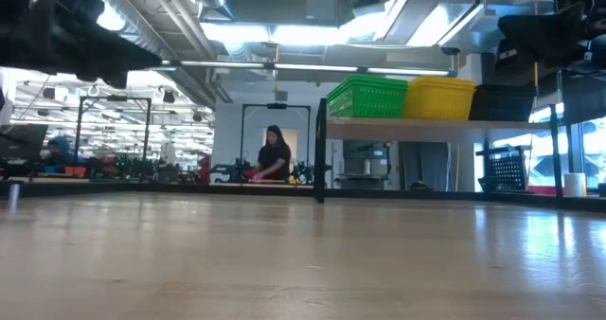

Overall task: Stack baskets on shelf by color
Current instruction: Return to Home Position

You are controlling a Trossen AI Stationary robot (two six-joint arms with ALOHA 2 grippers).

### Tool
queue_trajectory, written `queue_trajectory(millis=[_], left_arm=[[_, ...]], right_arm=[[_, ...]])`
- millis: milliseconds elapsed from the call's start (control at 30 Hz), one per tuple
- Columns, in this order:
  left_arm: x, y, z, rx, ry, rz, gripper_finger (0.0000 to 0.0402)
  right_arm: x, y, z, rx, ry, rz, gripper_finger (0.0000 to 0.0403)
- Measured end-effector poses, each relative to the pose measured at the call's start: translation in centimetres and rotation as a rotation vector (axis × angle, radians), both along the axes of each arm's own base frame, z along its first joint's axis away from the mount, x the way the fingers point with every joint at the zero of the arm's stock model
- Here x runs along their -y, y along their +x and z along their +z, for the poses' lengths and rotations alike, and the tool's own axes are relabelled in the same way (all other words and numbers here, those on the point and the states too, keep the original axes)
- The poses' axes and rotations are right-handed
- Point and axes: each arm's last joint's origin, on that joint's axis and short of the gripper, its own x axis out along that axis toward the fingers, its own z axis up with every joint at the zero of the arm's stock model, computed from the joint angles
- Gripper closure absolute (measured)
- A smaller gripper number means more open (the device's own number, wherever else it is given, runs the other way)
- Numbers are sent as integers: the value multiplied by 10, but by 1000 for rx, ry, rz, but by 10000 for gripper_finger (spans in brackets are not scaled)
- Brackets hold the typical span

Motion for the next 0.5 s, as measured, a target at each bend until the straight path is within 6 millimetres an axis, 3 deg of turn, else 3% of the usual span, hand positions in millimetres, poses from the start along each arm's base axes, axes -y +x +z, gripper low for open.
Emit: queue_trajectory(millis=[500], left_arm=[[-2, 0, -4, -38, -4, 67, 401]], right_arm=[[0, 0, -2, -21, 7, 0, 403]])
